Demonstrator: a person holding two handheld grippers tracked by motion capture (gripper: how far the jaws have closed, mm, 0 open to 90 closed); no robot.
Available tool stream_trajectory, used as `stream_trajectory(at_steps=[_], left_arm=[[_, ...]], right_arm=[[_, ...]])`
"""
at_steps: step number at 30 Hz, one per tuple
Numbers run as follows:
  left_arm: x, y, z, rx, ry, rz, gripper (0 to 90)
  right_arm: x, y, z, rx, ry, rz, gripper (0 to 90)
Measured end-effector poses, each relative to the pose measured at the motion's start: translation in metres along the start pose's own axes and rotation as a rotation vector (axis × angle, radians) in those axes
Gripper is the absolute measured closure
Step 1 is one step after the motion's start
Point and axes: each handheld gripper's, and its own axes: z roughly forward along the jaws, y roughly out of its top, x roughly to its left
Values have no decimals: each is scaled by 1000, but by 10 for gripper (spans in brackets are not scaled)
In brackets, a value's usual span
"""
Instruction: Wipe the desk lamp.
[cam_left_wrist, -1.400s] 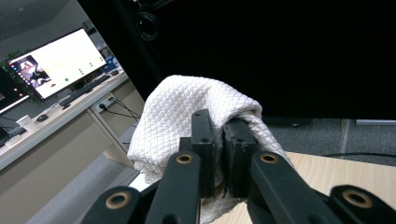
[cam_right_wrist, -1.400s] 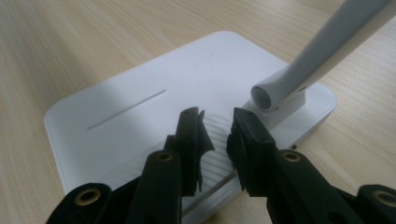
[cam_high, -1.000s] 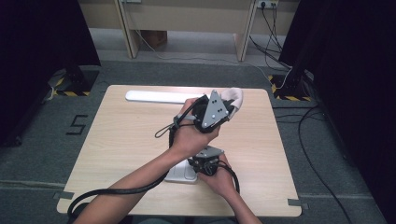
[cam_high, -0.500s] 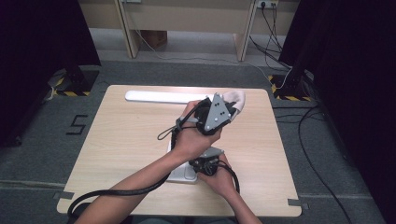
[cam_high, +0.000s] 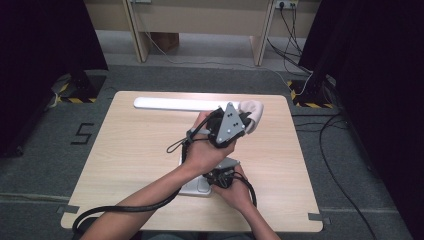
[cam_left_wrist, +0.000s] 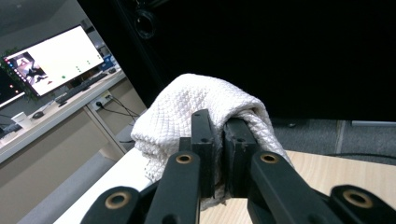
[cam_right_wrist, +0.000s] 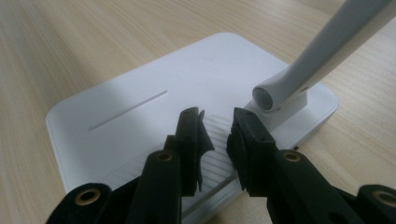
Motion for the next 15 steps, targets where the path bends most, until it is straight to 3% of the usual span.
stream_trajectory(at_steps=[8,15], left_arm=[[10,-7,-45,-39,17,-29,843],[26,-30,-88,-40,60,-86,844]], right_arm=[[-1,0,0,-2,2,-2,728],[0,0,0,-2,2,-1,728]])
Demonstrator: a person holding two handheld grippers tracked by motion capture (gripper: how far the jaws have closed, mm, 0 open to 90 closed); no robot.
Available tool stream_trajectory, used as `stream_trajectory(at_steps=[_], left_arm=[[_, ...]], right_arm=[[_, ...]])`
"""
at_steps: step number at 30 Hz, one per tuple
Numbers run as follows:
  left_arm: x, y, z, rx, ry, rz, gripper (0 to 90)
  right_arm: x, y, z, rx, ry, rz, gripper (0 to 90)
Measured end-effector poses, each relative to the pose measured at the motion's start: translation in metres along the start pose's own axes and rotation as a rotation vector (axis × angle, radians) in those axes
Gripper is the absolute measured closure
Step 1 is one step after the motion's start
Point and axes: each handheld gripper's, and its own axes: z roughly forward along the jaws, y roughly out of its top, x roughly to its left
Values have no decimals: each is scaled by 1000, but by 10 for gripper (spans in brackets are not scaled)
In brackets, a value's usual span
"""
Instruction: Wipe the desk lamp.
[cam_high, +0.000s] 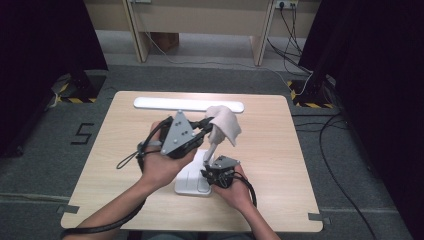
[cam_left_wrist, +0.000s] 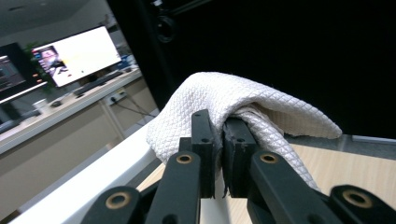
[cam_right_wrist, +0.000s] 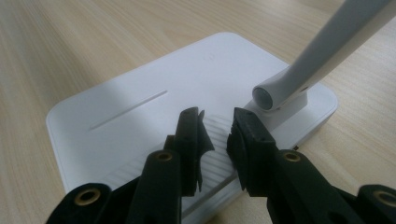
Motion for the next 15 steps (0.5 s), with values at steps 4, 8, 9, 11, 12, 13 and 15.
stream_trajectory(at_steps=[4,8,9,11,12,13,15], left_arm=[[12,-10,-24,-8,45,-29,844],[21,-21,-43,-4,86,-37,844],[22,-24,-48,1,97,-43,844],[26,-33,-57,11,114,-53,844],[29,-38,-61,20,121,-58,844],[31,-43,-64,25,133,-65,844],[35,-54,-71,37,158,-84,844]], right_arm=[[0,0,0,2,1,7,727],[0,0,0,3,1,5,728],[0,0,0,2,0,4,727],[0,0,0,0,-1,2,727],[0,0,0,0,-1,2,727],[0,0,0,1,-1,1,728],[0,0,0,0,-1,0,728]])
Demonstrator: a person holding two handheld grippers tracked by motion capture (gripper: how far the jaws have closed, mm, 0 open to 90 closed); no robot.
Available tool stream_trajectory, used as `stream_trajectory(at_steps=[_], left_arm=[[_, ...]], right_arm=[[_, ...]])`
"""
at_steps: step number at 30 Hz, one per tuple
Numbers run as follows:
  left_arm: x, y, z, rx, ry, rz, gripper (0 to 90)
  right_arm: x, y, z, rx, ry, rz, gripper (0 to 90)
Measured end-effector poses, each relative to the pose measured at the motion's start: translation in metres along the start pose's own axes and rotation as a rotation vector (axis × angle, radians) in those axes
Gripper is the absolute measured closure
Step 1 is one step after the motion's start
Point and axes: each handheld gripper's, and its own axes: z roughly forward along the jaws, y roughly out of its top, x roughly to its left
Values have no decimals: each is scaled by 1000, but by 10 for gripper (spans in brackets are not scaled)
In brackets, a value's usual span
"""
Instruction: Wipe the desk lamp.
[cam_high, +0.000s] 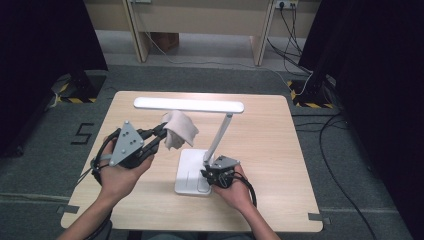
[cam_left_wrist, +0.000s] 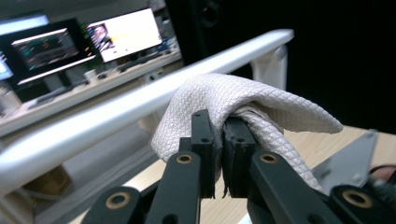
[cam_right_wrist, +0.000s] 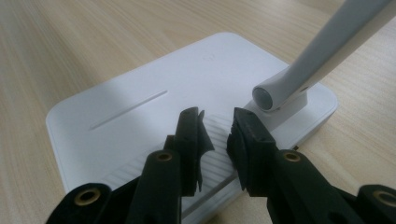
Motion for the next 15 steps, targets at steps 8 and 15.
stream_trajectory(at_steps=[8,15], left_arm=[[27,-32,-16,46,101,-62,844],[59,-35,-22,38,206,-85,844]], right_arm=[[0,0,0,0,0,1,727],[1,0,0,1,-2,3,727]])
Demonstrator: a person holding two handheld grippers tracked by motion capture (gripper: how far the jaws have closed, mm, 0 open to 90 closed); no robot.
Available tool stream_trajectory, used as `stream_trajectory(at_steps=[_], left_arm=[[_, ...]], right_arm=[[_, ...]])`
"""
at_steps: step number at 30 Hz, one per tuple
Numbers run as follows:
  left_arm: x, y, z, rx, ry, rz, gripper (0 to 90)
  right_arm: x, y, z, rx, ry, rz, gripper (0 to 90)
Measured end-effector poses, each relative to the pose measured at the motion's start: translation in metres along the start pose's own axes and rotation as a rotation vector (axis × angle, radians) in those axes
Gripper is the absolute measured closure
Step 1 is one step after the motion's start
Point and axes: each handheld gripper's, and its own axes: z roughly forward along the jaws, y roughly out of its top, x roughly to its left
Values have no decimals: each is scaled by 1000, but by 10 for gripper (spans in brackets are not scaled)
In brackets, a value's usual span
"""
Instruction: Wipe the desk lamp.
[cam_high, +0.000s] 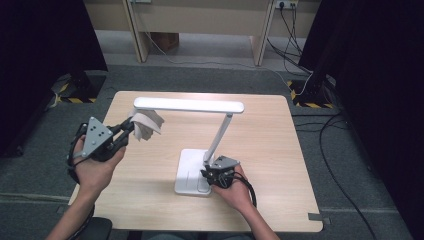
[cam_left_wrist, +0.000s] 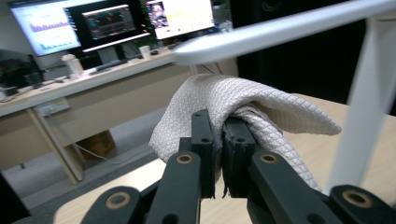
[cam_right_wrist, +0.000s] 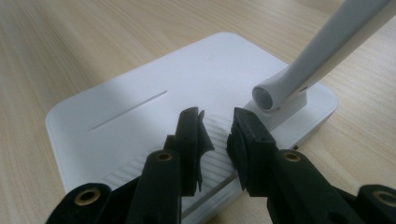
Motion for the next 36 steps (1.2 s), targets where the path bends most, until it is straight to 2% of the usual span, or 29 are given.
stream_trajectory(at_steps=[5,16,25,36], left_arm=[[11,4,1,-10,37,-9,844],[13,9,-4,-42,47,-21,844],[6,8,-2,-43,44,-24,844],[-4,8,7,-20,3,-11,843]], right_arm=[[0,0,0,0,2,0,727],[0,0,0,-1,2,2,727],[0,0,0,-2,2,2,727],[0,0,0,-2,5,2,728]])
